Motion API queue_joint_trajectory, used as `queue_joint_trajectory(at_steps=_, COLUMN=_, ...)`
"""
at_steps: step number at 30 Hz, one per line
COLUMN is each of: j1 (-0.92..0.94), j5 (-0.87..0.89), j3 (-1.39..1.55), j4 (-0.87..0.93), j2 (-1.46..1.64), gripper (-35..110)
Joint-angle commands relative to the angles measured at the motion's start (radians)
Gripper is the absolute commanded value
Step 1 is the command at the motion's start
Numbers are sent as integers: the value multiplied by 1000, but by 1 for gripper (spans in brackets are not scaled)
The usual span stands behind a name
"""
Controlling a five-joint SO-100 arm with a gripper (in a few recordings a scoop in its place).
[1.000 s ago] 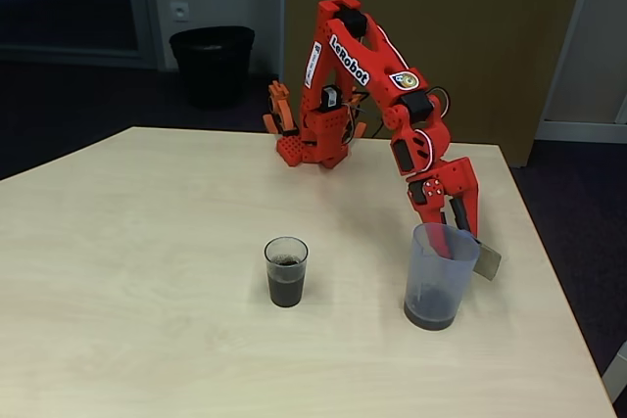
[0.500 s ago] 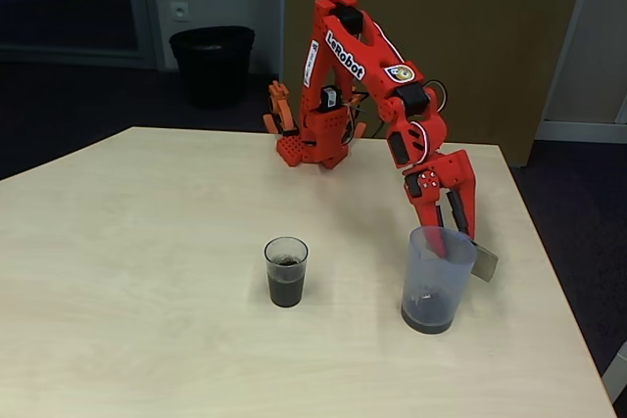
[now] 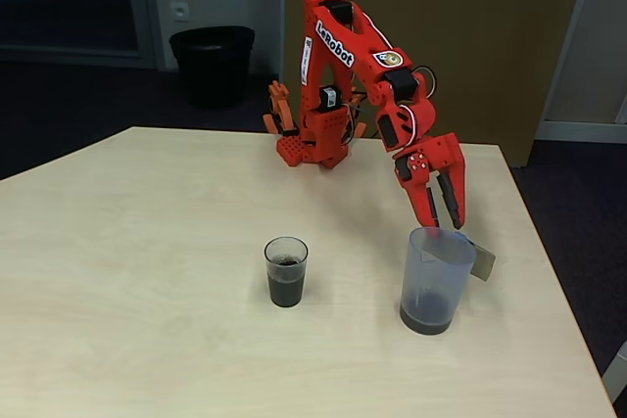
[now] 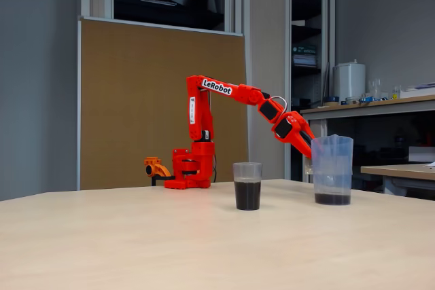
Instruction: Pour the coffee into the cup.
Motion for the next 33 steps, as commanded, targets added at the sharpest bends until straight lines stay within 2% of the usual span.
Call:
queue_joint_trajectory(at_steps=1, j1=-2, j5=9, j3=81, j4=2, j2=150, gripper=10)
queue_joint_trajectory(at_steps=7, j1=0, j5=-9, j3=244, j4=5, j2=360, gripper=9)
queue_joint_trajectory(at_steps=11, j1=25, j5=-121, j3=368, j4=-15, j2=509, gripper=7)
queue_joint_trajectory(at_steps=16, j1=92, j5=-477, j3=558, j4=-103, j2=696, gripper=0)
queue_joint_trajectory(at_steps=26, j1=210, j5=-1226, j3=908, j4=-43, j2=976, gripper=0)
queue_joint_trajectory(at_steps=29, j1=275, j5=-1379, j3=917, j4=40, j2=997, gripper=0)
queue_joint_trajectory(at_steps=33, j1=391, j5=-1463, j3=930, j4=123, j2=1003, gripper=0)
